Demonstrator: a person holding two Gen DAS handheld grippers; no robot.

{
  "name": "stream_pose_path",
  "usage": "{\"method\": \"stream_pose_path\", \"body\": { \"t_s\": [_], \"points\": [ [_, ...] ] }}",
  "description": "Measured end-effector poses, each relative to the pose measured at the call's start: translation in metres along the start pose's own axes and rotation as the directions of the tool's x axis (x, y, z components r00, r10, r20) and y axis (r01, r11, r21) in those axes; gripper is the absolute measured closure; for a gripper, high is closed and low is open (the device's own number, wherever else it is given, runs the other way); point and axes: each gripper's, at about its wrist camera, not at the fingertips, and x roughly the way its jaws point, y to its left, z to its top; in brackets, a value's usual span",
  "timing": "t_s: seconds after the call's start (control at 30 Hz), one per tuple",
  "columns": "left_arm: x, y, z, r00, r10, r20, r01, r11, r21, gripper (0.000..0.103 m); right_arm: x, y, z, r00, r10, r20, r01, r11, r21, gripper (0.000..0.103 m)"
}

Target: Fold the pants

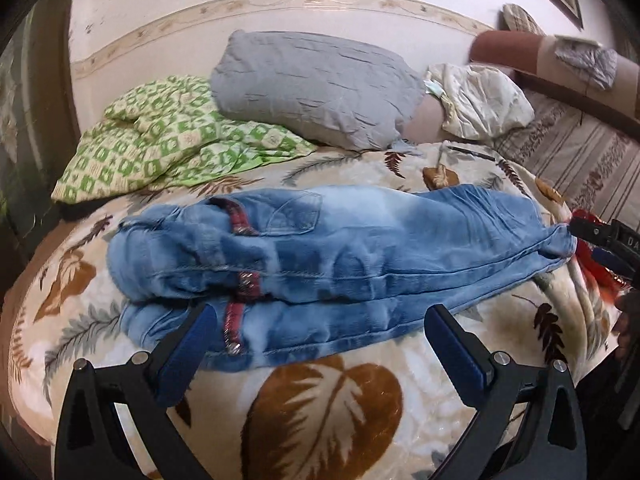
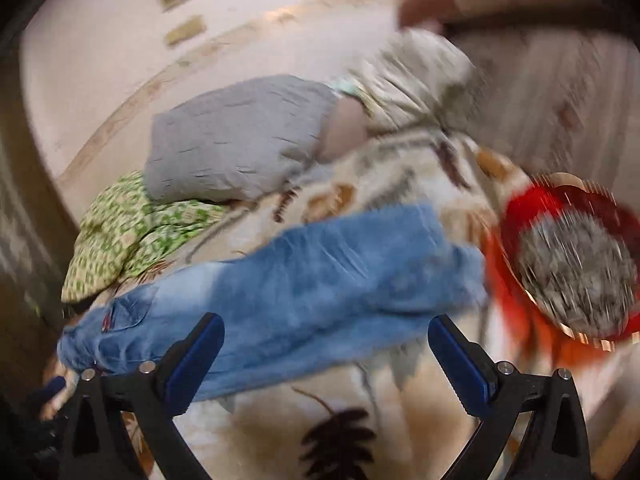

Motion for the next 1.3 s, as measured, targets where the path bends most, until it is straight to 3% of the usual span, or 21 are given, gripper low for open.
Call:
{"method": "stream_pose_path", "body": {
  "t_s": [0.17,0.27,0.43,0.6,0.87,0.97,1.03,1.13,1.23,1.3],
  "points": [
    [0.009,-0.007,0.012,1.0,-0.022,0.011,0.022,1.0,0.02,0.0,-0.001,-0.028,0.0,0.996,-0.078,-0.044,0.084,0.987,0.14,0.0],
    [0.013,-0.006,0.022,0.999,-0.027,0.025,0.027,0.999,0.024,0.0,0.007,-0.038,0.003,0.993,-0.085,-0.083,0.102,0.965,0.241,0.0],
    [0.021,0.001,0.044,0.997,-0.016,0.071,0.014,1.0,0.027,0.0,0.037,-0.055,-0.001,0.985,-0.044,-0.168,0.115,0.891,0.439,0.0],
    [0.033,0.011,0.06,0.994,-0.019,0.109,0.016,0.999,0.029,0.0,0.055,-0.067,-0.001,0.982,-0.061,-0.177,0.15,0.821,0.551,0.0],
    [0.052,0.013,0.077,0.987,-0.062,0.151,0.058,0.998,0.032,0.0,0.081,-0.069,0.015,0.99,-0.028,-0.135,0.112,0.736,0.668,0.0],
    [0.054,0.013,0.077,0.985,-0.078,0.155,0.073,0.997,0.037,0.0,0.088,-0.067,0.019,0.99,-0.047,-0.13,0.123,0.73,0.672,0.006],
    [0.054,0.014,0.076,0.984,-0.086,0.154,0.08,0.996,0.044,0.0,0.093,-0.066,0.019,0.99,-0.047,-0.136,0.126,0.736,0.665,0.019],
    [0.051,0.016,0.075,0.984,-0.087,0.155,0.082,0.996,0.042,0.0,0.087,-0.069,0.019,0.989,-0.025,-0.146,0.117,0.735,0.668,0.022],
    [0.047,0.02,0.076,0.982,-0.099,0.163,0.097,0.995,0.024,0.0,0.073,-0.075,0.015,0.983,-0.003,-0.181,0.131,0.702,0.7,0.021],
    [0.045,0.021,0.078,0.979,-0.117,0.167,0.116,0.993,0.014,0.0,0.068,-0.073,0.017,0.98,-0.013,-0.2,0.148,0.72,0.678,0.021]
  ]
}}
